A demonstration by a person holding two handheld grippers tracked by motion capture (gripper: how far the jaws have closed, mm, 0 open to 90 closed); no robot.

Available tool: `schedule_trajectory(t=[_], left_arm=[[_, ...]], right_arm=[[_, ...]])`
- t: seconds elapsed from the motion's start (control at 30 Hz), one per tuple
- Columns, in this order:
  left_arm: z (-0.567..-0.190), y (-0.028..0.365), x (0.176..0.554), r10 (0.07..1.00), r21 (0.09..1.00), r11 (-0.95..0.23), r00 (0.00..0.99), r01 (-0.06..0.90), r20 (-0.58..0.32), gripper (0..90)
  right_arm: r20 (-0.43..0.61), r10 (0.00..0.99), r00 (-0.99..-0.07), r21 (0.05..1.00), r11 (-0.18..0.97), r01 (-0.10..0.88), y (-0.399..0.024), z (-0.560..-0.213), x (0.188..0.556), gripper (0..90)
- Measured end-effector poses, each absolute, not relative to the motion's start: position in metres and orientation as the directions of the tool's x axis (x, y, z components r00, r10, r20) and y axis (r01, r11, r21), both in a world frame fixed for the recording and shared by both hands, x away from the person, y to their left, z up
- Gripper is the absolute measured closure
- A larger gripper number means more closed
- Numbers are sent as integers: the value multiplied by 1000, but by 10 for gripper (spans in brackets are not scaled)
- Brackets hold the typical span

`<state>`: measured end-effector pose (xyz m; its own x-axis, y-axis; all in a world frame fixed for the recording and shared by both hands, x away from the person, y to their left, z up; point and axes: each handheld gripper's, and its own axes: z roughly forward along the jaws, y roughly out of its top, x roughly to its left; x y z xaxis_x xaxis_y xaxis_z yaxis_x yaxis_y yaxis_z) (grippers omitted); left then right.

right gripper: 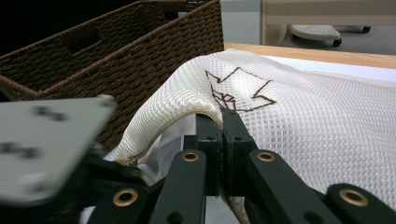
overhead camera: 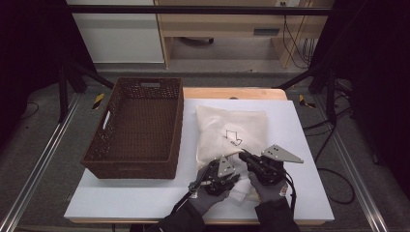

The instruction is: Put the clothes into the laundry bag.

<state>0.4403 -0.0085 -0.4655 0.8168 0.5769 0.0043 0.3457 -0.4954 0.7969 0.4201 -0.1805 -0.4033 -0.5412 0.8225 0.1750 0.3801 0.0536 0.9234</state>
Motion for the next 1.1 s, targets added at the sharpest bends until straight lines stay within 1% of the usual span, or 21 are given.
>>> schedule_trajectory(t=[0.07,0.1,0.27,0.33,0.43,0.57,0.67,0.73,0.83,0.9,0.97,1.03,1.1], left_arm=[[-469,-12,448,584,784,-504,812,363,-1,844],[-468,-13,452,586,785,-503,810,362,2,852],[-464,-18,465,634,802,-484,772,351,45,858],[-469,-20,470,641,801,-497,763,332,81,855],[-473,-19,471,639,801,-497,765,333,79,820],[-462,-5,459,608,813,-480,793,331,36,675],[-451,14,446,580,801,-510,813,312,52,631],[-445,29,439,580,790,-531,811,308,74,641],[-442,54,429,591,788,-531,803,312,81,670],[-443,66,425,597,786,-527,799,323,72,671],[-447,69,423,588,784,-531,806,322,68,672],[-451,64,423,580,780,-541,811,315,74,665],[-455,56,424,571,772,-557,816,306,89,628]], right_arm=[[176,821,-543,924,52,378,-181,-403,420,881],[175,821,-543,924,53,378,-181,-403,420,881],[179,823,-539,925,45,377,-182,-402,420,881],[177,826,-535,925,47,378,-182,-403,420,881],[183,828,-530,919,48,391,-181,-405,421,881],[182,826,-534,920,49,389,-182,-405,421,881],[184,826,-532,919,47,391,-182,-405,421,881],[182,825,-535,919,51,391,-182,-405,421,880],[179,825,-535,919,54,391,-182,-404,420,880],[181,825,-535,918,53,393,-182,-404,421,880],[182,824,-536,917,54,395,-181,-405,421,880],[171,825,-538,917,66,393,-181,-406,421,880],[169,826,-537,917,67,392,-180,-405,421,880]])
